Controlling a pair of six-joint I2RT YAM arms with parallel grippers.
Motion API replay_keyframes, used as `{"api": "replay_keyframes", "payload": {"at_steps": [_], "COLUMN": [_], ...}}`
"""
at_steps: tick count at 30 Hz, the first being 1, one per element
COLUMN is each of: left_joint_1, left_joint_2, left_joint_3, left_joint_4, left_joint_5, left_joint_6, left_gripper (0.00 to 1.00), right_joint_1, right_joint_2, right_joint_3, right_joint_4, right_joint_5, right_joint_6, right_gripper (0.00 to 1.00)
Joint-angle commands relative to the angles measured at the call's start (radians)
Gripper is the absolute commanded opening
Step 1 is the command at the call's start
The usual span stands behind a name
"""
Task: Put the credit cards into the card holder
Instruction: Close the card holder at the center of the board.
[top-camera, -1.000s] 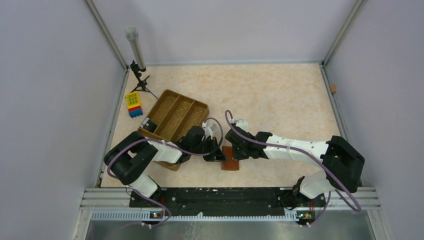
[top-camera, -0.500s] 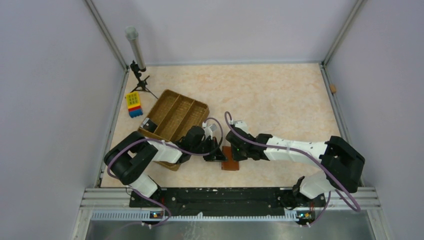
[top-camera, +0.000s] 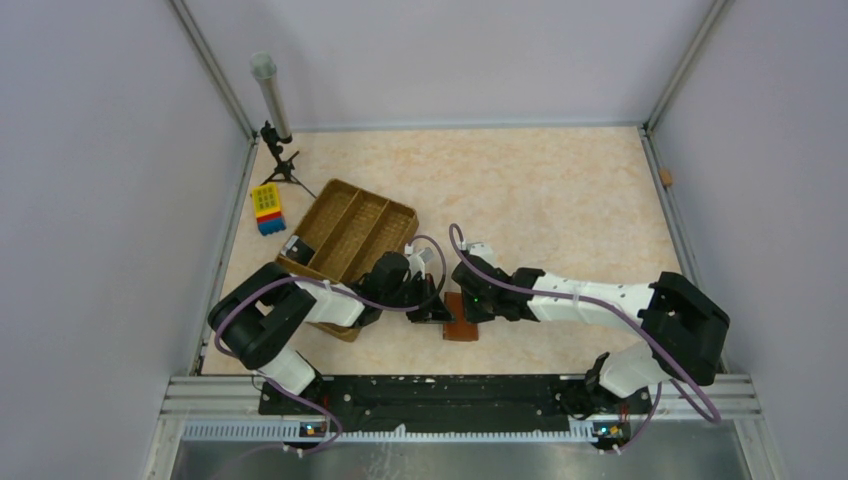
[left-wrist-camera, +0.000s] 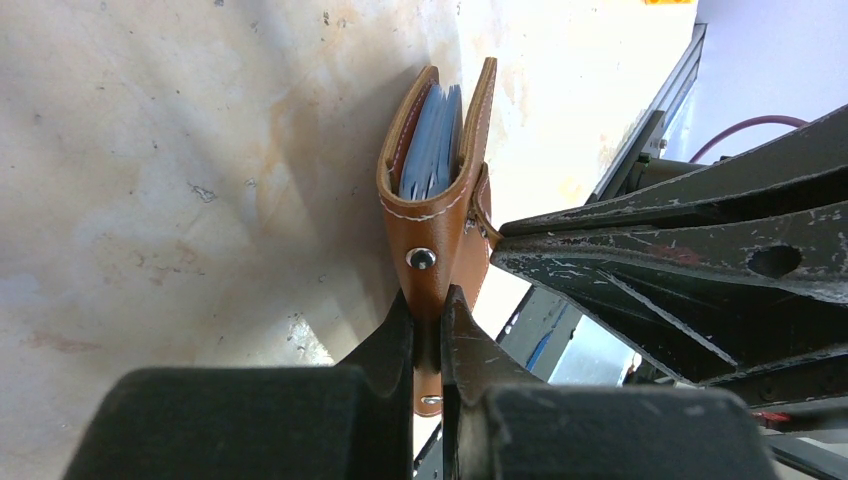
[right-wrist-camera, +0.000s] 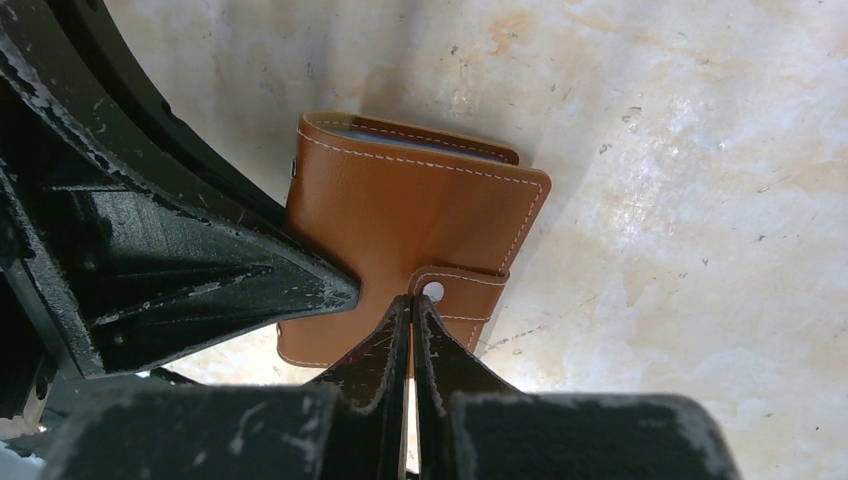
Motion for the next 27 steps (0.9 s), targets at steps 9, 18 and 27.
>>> {"api": "replay_keyframes", "payload": {"at_steps": [9, 18, 27], "left_joint_1": [0.008, 0.007, 0.008], "left_joint_2": [0.051, 0.052, 0.053], "left_joint_3": [-0.046, -0.049, -0.049], "left_joint_4": [-0.154, -0.153, -0.151], "left_joint_5": [-0.142, -0.142, -0.140], "left_joint_6": [0.096, 0.093, 0.093], "left_gripper": [0.00, 0.00, 0.00], "right_joint_1": [0.014, 0.014, 0.014], "right_joint_2": [0.012, 0.015, 0.016], "right_joint_3": [-0.004, -0.008, -0.011], "right_joint_4": [0.045, 0.042, 0.029], "right_joint_5": [-0.018, -0.013, -0.006], "right_joint_6": [-0.001, 0.008, 0.023], "right_gripper": [0.00, 0.00, 0.00]}}
